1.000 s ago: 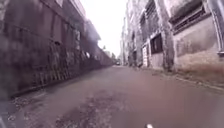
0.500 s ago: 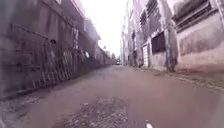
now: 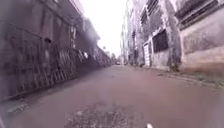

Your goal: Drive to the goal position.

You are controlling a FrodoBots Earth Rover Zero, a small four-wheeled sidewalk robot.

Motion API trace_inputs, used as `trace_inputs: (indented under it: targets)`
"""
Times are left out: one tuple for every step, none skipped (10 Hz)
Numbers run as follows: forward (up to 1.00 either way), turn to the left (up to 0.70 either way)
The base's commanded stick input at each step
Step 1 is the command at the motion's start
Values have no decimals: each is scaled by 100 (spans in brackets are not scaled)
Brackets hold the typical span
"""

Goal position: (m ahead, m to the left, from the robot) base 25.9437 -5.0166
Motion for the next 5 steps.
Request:
trace_inputs:
  targets:
    - [60,0]
    - [60,0]
    - [60,0]
    - [60,0]
    - [60,0]
